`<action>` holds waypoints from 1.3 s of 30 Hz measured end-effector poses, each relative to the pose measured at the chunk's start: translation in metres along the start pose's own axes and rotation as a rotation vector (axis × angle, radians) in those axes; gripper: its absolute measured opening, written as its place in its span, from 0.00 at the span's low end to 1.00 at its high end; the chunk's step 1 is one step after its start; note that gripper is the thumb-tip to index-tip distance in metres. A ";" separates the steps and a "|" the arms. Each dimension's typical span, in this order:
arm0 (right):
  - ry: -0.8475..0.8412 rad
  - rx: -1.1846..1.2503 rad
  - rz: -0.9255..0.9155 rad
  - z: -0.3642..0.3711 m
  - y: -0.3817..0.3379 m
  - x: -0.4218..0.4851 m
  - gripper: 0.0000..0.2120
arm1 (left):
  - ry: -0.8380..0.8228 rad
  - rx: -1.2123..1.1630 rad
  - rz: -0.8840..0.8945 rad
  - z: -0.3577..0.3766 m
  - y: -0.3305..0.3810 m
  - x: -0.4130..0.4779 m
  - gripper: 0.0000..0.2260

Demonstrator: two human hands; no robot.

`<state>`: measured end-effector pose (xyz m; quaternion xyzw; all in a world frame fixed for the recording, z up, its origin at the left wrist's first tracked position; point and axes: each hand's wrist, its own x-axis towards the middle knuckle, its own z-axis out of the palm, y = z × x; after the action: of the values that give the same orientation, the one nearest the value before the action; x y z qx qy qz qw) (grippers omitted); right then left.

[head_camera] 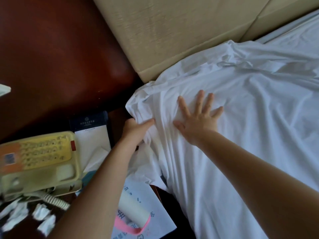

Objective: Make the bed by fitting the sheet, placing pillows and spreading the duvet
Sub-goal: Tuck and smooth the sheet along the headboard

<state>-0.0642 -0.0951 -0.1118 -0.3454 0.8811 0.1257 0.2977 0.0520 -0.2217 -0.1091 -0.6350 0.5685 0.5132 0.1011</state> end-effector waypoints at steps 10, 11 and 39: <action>0.019 -0.015 -0.006 0.001 0.001 -0.001 0.33 | 0.062 0.402 0.232 -0.025 0.032 0.015 0.15; 0.022 -0.013 -0.007 0.002 0.002 -0.001 0.33 | 0.124 0.383 0.246 -0.026 0.028 0.013 0.14; 0.039 -0.035 -0.021 0.003 0.006 0.000 0.33 | 0.097 0.073 0.243 -0.006 0.018 0.046 0.20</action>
<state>-0.0667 -0.0893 -0.1144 -0.3621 0.8807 0.1312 0.2758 0.0327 -0.2601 -0.1334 -0.5812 0.6639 0.4694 0.0337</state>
